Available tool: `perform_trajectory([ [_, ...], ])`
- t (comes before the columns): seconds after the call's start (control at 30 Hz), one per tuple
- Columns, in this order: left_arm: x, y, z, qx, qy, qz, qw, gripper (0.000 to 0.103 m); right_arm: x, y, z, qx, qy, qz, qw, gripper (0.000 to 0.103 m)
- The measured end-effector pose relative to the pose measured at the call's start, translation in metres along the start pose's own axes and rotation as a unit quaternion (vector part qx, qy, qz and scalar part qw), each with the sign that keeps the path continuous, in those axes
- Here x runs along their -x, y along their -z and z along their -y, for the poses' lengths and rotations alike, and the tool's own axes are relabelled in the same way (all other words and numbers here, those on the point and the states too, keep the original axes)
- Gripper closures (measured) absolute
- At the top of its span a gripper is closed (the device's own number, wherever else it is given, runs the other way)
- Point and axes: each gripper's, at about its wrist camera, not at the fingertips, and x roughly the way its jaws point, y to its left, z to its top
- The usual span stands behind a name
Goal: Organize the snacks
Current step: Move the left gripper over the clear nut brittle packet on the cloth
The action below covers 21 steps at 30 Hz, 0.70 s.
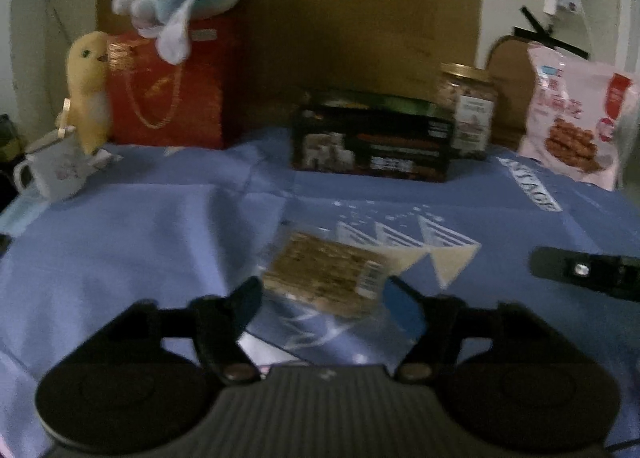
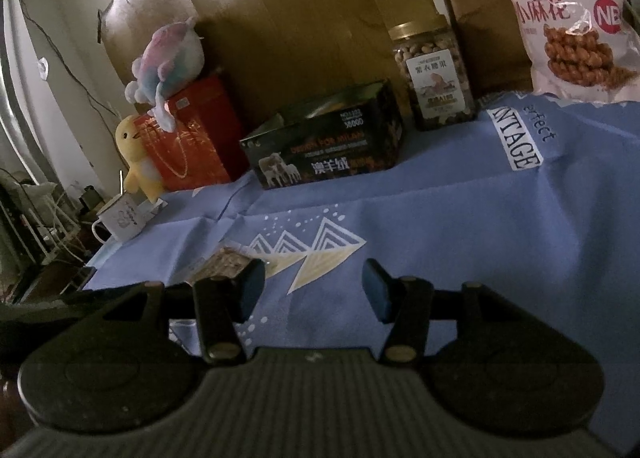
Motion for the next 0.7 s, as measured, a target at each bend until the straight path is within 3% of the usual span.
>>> perform_trajectory([
  [0.2, -0.003, 0.000, 0.002, -0.016, -0.019, -0.003, 0.9997, 0.019, -0.006, 0.003, 0.007, -0.020, -0.005, -0.011, 1.000, 0.046],
  [0.7, -0.005, 0.002, 0.029, -0.055, -0.012, 0.008, 0.9984, 0.001, -0.009, 0.010, 0.010, -0.023, -0.013, -0.025, 0.999, 0.046],
])
